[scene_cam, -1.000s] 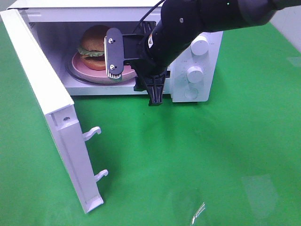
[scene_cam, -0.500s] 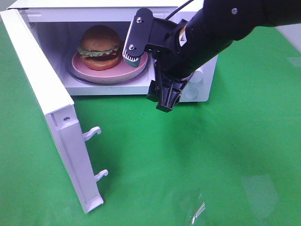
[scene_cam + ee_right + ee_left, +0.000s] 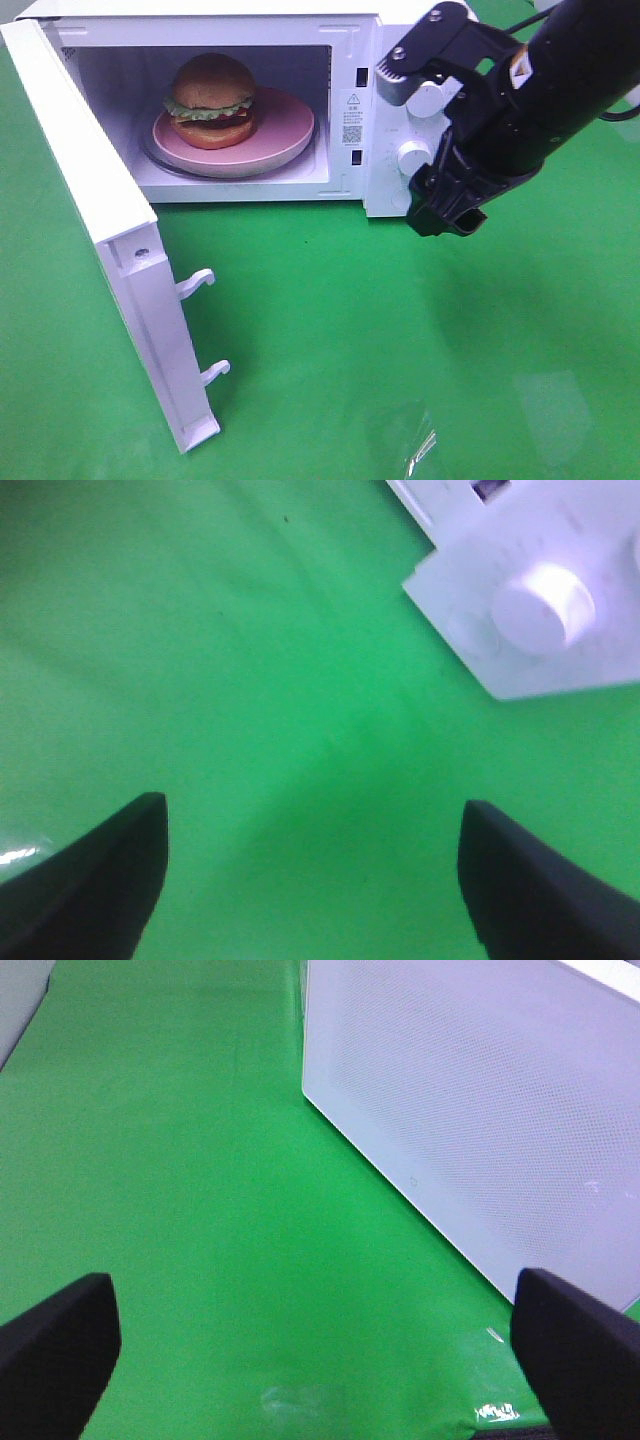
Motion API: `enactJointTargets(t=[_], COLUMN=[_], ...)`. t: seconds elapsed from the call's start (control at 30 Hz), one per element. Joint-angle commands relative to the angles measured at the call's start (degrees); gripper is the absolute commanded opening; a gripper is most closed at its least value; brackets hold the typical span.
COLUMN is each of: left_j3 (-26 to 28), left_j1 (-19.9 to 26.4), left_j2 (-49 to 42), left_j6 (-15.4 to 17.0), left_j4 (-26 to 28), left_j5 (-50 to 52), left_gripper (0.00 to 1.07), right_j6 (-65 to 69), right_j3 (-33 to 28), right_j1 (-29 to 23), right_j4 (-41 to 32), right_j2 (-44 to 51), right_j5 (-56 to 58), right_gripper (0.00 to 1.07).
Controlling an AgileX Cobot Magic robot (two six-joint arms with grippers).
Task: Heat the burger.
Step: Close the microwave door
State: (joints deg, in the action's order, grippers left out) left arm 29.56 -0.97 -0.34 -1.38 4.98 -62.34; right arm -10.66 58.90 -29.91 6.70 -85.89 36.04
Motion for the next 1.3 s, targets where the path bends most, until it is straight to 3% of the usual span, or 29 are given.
enactJointTargets(t=[0.03,0.37,1.07,1.3], left_j3=[0.00,0.00,0.00,0.00], left_j1=[-0.52,-0.52,-0.52,-0.52], left_j2=[-0.86,-0.86,-0.86,-0.86], left_j6=[0.06,0.06,0.06,0.06], left_j4=[0.06,0.06,0.06,0.06], left_j5=[0.97,0.97,0.97,0.97], left_gripper=[0.98,0.98,0.98,0.98], right_j6=[7.91,16.62,18.45,18.45], right_j3=[-2.46,-9.57,-20.97,-25.21], right_j1=[4.24,14.04,14.21,14.32], right_j4=[-1.32,-1.78,-1.72,-1.26], right_j2=[4.24,16.84,40.97,53.80], right_j5=[4.47,12.26,18.16,21.20], right_gripper=[0.76,0.76,0.76,0.76])
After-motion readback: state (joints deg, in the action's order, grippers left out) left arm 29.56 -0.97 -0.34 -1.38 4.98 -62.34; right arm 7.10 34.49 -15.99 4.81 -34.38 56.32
